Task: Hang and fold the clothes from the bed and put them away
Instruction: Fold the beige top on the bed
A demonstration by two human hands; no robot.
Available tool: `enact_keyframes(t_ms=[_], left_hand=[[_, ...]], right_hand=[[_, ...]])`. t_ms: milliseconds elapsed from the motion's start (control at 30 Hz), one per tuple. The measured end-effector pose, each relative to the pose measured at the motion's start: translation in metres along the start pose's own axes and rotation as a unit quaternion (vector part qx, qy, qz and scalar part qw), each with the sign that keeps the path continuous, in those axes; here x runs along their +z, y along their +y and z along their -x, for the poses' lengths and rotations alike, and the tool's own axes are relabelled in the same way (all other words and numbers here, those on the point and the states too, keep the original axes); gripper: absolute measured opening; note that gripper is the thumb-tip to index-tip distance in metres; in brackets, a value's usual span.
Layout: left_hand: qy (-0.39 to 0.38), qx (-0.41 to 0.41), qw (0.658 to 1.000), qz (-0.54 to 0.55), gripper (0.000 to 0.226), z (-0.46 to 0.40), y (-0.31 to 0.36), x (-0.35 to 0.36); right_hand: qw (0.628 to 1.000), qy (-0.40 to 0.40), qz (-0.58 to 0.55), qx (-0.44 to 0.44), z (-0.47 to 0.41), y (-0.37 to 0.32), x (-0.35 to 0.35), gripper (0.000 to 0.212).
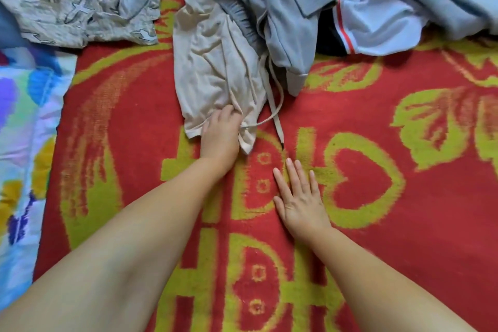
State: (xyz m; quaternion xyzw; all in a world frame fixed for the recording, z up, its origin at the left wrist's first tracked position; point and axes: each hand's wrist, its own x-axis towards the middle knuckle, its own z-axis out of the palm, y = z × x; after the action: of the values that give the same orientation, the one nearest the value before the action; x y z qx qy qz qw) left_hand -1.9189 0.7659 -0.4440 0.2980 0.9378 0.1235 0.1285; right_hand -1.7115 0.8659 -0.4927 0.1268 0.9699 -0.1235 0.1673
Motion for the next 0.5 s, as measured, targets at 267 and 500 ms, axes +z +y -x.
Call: enact_keyframes(t_ms=[267, 500], left_hand=[[-0.050, -0.093, 0.973, 0.205, 0.031, 0.050, 0.013, -0.043], [-0.094, -0.147, 0.938, 0.300, 0.033, 0.176, 0.027, -0.097]], right_hand=[[0.991, -0.130, -0.021, 0.013, -0.010, 0.005, -0.015, 0.063], [0.936, -0.220, -0.260, 0.084, 0.008, -0.046, -0.107, 0.057]])
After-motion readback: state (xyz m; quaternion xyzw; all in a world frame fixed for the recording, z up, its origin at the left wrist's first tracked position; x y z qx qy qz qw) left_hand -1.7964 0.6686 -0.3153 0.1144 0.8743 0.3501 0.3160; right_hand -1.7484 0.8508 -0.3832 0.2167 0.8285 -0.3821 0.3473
